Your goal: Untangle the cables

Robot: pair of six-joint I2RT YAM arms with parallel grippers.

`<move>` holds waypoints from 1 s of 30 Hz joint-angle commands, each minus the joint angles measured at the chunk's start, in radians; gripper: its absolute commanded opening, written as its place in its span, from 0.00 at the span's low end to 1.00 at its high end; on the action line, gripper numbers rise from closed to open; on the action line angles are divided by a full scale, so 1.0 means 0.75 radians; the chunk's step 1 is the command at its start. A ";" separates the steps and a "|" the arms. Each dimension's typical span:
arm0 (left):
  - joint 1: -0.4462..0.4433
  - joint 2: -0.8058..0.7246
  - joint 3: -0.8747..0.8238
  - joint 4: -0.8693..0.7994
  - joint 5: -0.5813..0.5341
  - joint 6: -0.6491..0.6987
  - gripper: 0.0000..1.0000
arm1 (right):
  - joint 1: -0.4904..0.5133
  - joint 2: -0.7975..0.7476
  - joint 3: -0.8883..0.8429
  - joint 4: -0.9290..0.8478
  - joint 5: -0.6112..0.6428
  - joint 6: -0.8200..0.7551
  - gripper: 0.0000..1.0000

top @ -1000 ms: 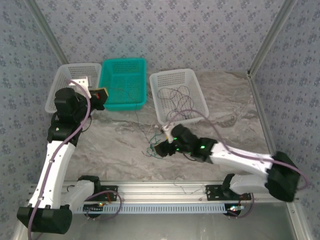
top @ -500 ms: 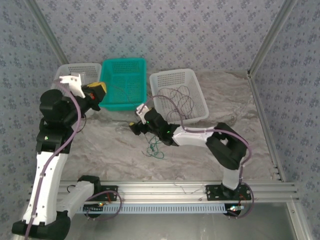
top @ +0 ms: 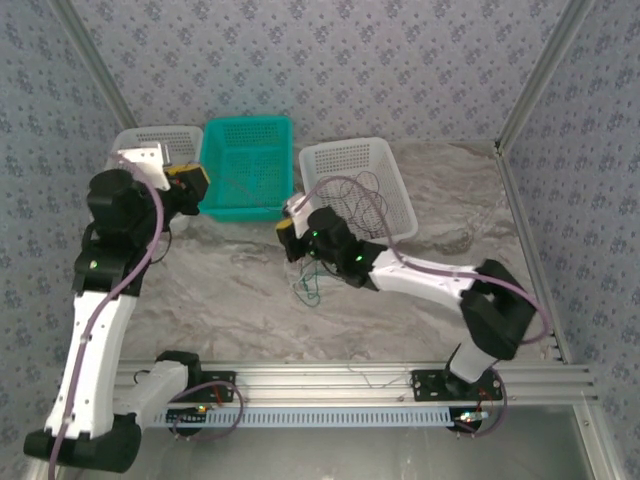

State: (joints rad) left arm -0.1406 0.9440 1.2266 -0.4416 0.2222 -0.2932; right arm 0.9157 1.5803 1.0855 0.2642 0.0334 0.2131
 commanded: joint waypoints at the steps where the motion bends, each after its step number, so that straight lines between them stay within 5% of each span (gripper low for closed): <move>1: -0.008 0.056 -0.132 0.022 0.006 -0.065 0.42 | -0.064 -0.080 0.084 -0.234 -0.118 0.249 0.00; 7: -0.012 -0.064 -0.353 0.028 0.110 -0.170 0.73 | -0.105 -0.131 0.207 -0.338 -0.095 0.420 0.00; 14: -0.099 -0.352 -0.731 0.170 0.307 -0.294 0.92 | -0.179 -0.121 0.344 -0.472 -0.129 0.663 0.00; 18: -0.288 -0.437 -0.951 0.477 0.314 -0.395 0.95 | -0.171 -0.116 0.396 -0.512 -0.143 0.676 0.00; 24: -0.606 -0.159 -0.869 0.660 0.242 -0.314 0.99 | -0.146 -0.115 0.430 -0.540 -0.106 0.683 0.00; 30: -0.790 0.130 -0.775 0.685 -0.003 -0.303 0.99 | -0.129 -0.089 0.445 -0.549 -0.075 0.687 0.00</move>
State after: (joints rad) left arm -0.7010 0.9970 0.6071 0.0021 0.3225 -0.5426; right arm 0.8146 1.4998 1.3811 -0.1329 -0.0414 0.7052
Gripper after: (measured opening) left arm 0.993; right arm 0.069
